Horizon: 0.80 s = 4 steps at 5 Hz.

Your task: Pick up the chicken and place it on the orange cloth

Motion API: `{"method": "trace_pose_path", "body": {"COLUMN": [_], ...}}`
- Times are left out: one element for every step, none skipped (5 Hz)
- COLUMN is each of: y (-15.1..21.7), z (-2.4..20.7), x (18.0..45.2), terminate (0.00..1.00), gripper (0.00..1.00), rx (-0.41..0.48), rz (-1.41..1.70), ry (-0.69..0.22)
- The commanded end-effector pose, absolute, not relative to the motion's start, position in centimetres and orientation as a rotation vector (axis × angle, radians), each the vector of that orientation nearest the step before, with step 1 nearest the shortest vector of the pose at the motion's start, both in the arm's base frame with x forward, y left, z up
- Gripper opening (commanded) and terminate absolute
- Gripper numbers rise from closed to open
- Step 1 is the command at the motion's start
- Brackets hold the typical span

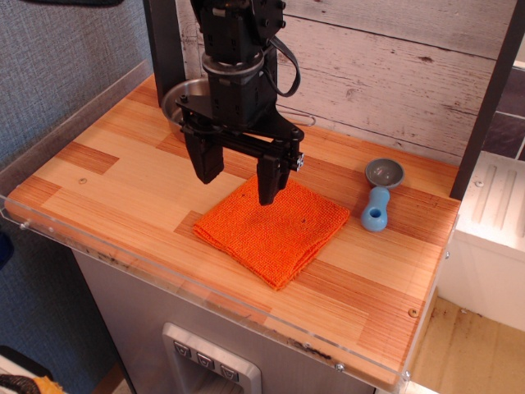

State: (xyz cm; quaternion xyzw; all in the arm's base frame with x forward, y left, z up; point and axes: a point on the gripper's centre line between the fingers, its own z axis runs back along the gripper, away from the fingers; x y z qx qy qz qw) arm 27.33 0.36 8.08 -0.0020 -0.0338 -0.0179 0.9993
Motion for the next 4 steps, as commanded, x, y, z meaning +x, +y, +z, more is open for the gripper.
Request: {"method": "trace_pose_path", "body": {"y": [0.4, 1.5, 4.7, 9.2], "z": [8.1, 7.9, 8.7, 10.0], "x": [27.3, 28.4, 31.8, 34.7], "terminate": [0.0, 0.0, 0.0, 0.0], "gripper": [1.0, 1.0, 1.0, 1.0], "rx": [-0.004, -0.063, -0.051, -0.036], "rz": [-0.036, -0.022, 0.061, 0.148], "ry": [-0.068, -0.087, -0.143, -0.198]}}
